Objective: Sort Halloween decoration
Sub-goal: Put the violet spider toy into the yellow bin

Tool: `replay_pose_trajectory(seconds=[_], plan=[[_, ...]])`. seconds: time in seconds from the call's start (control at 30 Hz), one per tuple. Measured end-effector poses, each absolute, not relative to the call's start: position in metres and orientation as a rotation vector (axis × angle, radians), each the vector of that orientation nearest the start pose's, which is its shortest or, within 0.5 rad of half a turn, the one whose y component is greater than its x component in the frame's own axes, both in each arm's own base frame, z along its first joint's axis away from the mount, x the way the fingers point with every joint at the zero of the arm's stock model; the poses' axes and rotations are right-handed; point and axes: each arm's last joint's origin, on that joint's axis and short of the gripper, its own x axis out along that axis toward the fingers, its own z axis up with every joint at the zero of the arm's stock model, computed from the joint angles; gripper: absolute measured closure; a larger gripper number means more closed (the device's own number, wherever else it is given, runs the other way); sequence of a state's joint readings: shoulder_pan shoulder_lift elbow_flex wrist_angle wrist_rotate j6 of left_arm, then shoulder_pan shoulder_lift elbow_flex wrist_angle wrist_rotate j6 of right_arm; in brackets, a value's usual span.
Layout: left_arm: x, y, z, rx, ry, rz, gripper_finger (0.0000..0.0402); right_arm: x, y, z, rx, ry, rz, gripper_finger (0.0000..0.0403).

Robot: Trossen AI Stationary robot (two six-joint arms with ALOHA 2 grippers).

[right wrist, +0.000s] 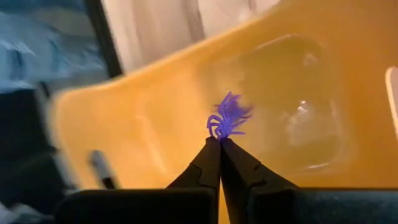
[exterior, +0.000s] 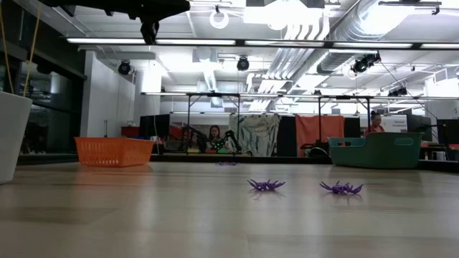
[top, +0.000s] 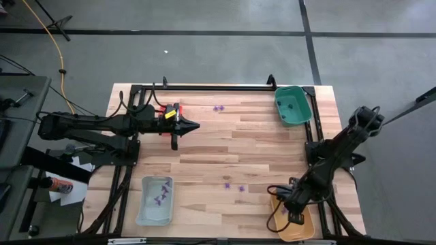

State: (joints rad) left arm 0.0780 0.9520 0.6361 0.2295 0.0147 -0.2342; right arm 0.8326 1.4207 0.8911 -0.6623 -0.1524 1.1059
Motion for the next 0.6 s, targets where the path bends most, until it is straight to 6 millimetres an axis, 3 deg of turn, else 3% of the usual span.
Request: replay_pose_trajectory(seconds=[0.13, 0.33, 0.6], plan=[[0.214, 0.016, 0.291, -0.238, 0.079, 0.073, 0.0401, 0.175, 0.198, 0.187, 0.345, 1.455, 0.168, 0.0403], [0.214, 0.016, 0.291, -0.239, 0.079, 0.073, 0.0401, 0.179, 0.202, 0.166, 0.291, 1.496, 0.102, 0.0403], [0.214, 0.016, 0.291, -0.238, 0.079, 0.073, 0.0401, 0.18, 0.202, 0.162, 0.3, 1.504, 0.065, 0.0393]])
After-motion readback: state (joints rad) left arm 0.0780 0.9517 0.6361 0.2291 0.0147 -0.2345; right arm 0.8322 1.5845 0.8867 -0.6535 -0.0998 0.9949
